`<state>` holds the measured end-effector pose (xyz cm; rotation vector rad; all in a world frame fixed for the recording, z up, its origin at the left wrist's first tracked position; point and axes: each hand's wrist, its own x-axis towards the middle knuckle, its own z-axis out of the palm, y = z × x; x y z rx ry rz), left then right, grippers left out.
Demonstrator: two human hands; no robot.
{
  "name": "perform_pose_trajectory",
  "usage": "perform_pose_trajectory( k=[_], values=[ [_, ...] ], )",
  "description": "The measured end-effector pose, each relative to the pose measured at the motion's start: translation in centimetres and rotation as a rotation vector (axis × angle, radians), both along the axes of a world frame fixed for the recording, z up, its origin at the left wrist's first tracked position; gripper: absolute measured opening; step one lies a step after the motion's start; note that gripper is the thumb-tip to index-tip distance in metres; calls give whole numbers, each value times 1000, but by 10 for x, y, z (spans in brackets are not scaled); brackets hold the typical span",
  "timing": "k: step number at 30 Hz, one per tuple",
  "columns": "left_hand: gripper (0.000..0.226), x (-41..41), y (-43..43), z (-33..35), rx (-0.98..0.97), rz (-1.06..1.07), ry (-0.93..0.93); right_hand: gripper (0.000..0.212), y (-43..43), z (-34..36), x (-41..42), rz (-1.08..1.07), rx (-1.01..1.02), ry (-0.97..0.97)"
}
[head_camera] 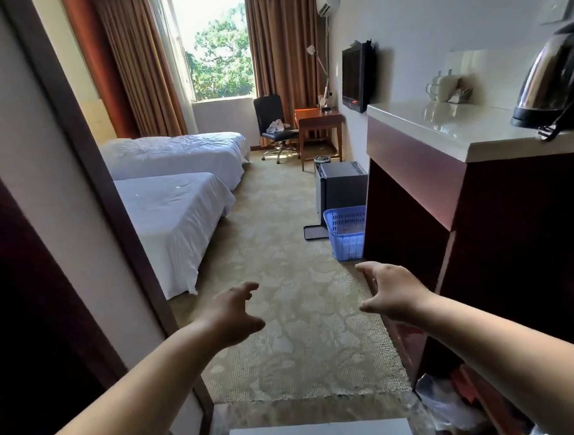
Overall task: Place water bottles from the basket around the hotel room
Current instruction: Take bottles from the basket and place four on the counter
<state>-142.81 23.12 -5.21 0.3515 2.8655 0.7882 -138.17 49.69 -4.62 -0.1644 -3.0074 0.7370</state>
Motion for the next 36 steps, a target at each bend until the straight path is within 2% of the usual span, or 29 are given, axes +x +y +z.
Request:
perform_pose_trajectory(
  k=[9, 18, 20, 22, 24, 25, 27, 30, 36],
  values=[
    [57, -138, -18, 8, -56, -55, -2, 72, -19, 8, -130, -54, 19, 6],
    [56, -222, -27, -2, -70, -92, -15, 62, -30, -1, -208, -41, 28, -47],
    [64, -237, -24, -3, -56, -92, -3, 61, -27, -3, -222, -49, 31, -45],
    [86, -253, -19, -5, 6, -70, 8, 60, -23, -5, -236, -63, 41, -37],
    [103, -267, -12, -7, 78, -37, 22, 65, -18, -8, -251, -81, 35, -17],
    [103, -274, -8, -8, 94, -25, 24, 70, -14, -9, -259, -88, 24, -2],
    [89, -291, -2, -11, 53, -30, 27, 80, -7, -10, -278, -94, 1, 24],
    [58, -322, 8, -14, -42, -54, 32, 81, 5, -14, -314, -74, 5, 18],
    [52, -401, 46, -11, -54, -40, 43, 74, 42, -15, -397, -27, -17, -37]
  ],
)
